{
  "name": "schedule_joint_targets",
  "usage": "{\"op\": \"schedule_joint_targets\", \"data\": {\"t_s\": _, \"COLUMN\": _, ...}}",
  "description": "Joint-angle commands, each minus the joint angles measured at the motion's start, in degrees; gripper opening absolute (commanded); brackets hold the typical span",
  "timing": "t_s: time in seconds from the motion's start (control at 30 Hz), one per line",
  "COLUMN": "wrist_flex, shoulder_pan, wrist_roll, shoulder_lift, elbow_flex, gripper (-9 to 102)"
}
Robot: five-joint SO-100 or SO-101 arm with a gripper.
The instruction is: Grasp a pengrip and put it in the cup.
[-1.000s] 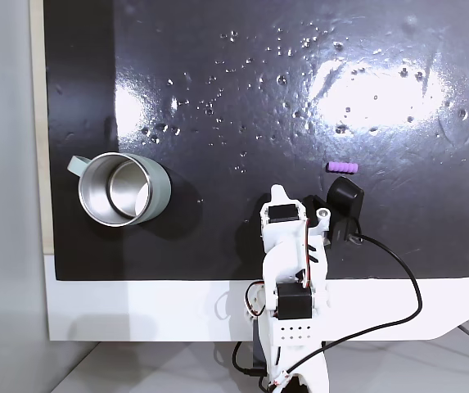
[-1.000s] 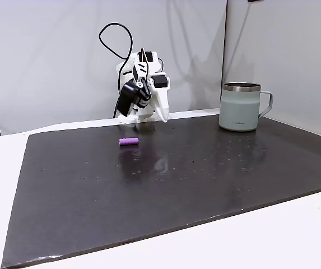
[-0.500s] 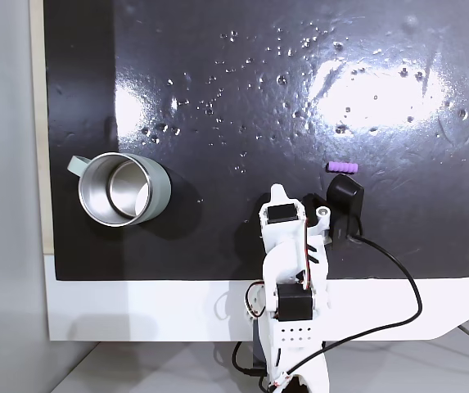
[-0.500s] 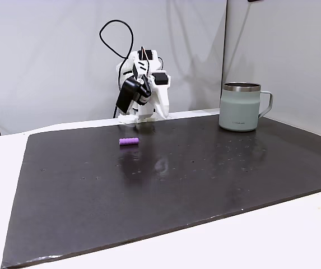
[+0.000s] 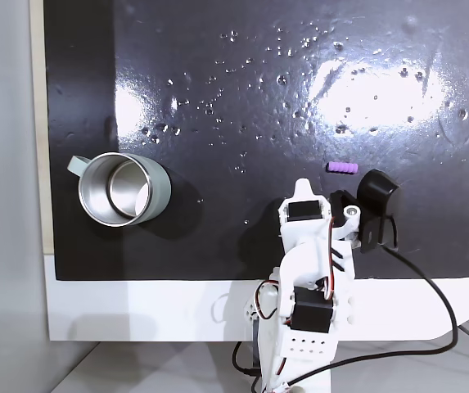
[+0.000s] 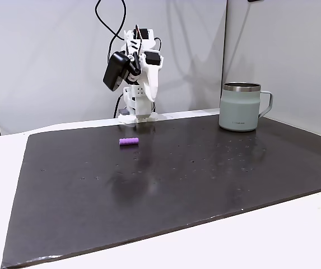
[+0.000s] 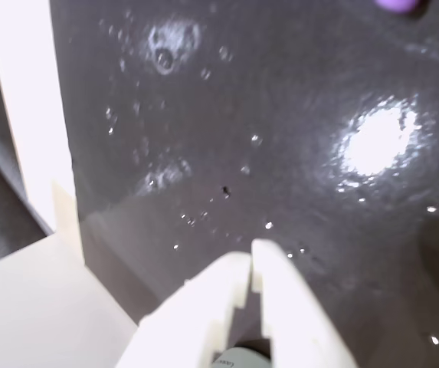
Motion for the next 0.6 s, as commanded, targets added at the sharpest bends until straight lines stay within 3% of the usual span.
{"op": "schedule_joint_targets", "data": {"t_s": 0.0, "wrist_flex": -2.99, "shoulder_pan": 2.9, "wrist_roll": -0.97, "shoulder_lift": -10.9, "elbow_flex": -9.14, "gripper": 0}}
{"op": "schedule_joint_targets", "data": {"t_s": 0.57, "wrist_flex": -4.04, "shoulder_pan": 11.95, "wrist_roll": -8.35, "shoulder_lift": -51.77, "elbow_flex": -28.48, "gripper": 4}}
